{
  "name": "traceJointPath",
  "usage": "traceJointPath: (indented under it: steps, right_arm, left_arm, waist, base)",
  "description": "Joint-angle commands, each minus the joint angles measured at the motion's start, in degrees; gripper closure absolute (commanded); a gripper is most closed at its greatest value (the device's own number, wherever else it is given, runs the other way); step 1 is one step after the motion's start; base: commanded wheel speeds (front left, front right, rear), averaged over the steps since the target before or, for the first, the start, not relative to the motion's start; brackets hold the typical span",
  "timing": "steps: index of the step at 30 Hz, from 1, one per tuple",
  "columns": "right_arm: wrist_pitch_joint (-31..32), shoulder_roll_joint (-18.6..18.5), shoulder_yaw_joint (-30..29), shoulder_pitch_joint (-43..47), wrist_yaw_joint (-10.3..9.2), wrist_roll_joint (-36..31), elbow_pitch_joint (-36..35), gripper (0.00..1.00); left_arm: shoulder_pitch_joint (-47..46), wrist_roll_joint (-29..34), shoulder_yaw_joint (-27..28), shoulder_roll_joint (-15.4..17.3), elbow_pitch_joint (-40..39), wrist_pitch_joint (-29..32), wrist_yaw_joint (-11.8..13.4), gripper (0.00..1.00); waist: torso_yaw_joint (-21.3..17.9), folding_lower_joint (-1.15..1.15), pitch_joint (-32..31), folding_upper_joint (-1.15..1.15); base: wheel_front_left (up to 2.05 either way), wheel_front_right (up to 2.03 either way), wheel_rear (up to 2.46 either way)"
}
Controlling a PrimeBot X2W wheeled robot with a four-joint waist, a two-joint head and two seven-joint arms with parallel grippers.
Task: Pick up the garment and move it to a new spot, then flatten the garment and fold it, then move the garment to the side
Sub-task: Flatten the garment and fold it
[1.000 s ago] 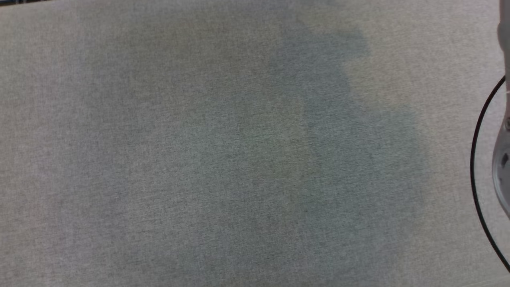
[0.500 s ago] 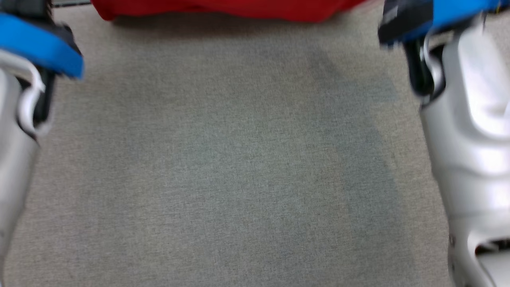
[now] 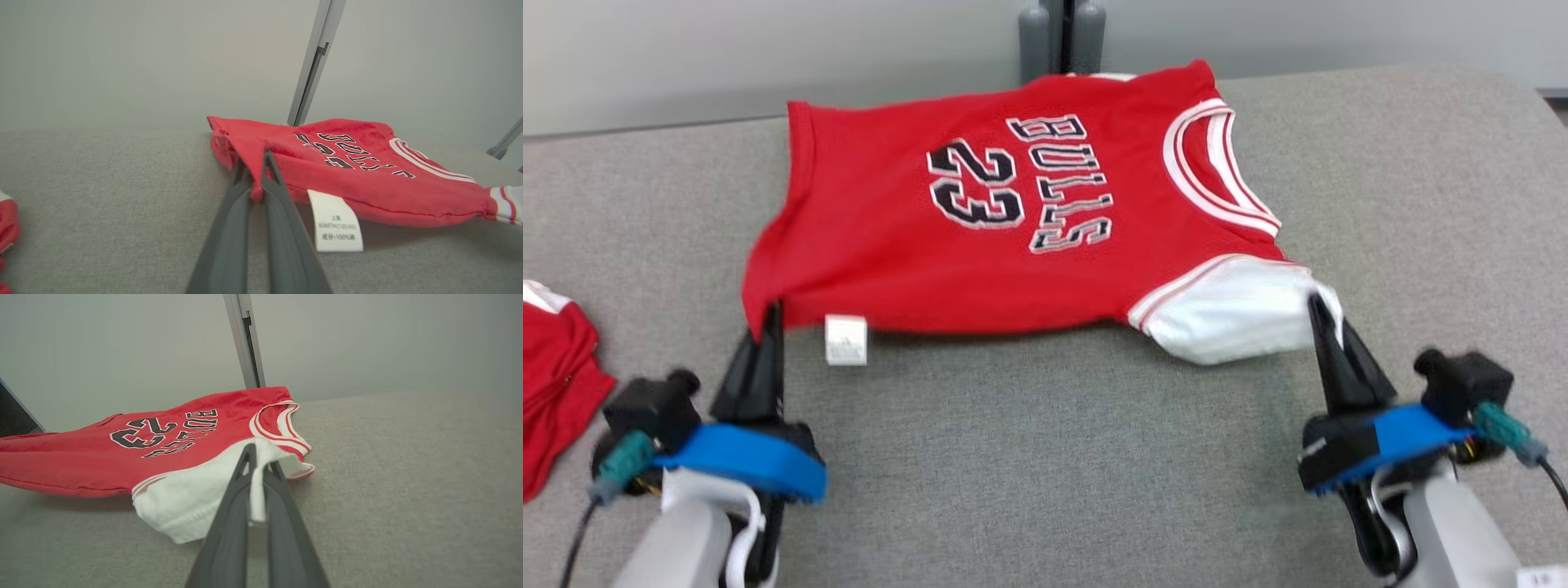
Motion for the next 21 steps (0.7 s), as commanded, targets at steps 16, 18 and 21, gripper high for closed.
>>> traceJointPath:
  steps: [16,18,21]
  right_arm:
    - [10.9,2.1,-6.1,28.3,0.01,0.0,-18.7,1.0]
    - [12.3,2.3,-6.6,30.3,0.01,-0.2,-21.2,1.0]
    - [14.9,2.8,-6.9,33.4,0.01,-0.1,-23.7,1.0]
  left_arm:
    - [20.4,3.3,5.8,-6.5,1.9,-0.3,-1.5,1.0]
    - [22.0,3.8,6.3,-6.9,1.3,-0.3,-1.2,1.0]
    - [24.0,4.6,6.3,-7.5,1.1,-0.3,-1.5,1.0]
  waist:
    - [0.1,0.02,-10.2,0.0]
    - [-0.1,0.02,-10.8,0.0]
    - [0.1,0.02,-11.5,0.0]
  base:
    - [0.0,0.0,0.0]
    - [0.0,0.0,0.0]
    - [0.0,0.0,0.0]
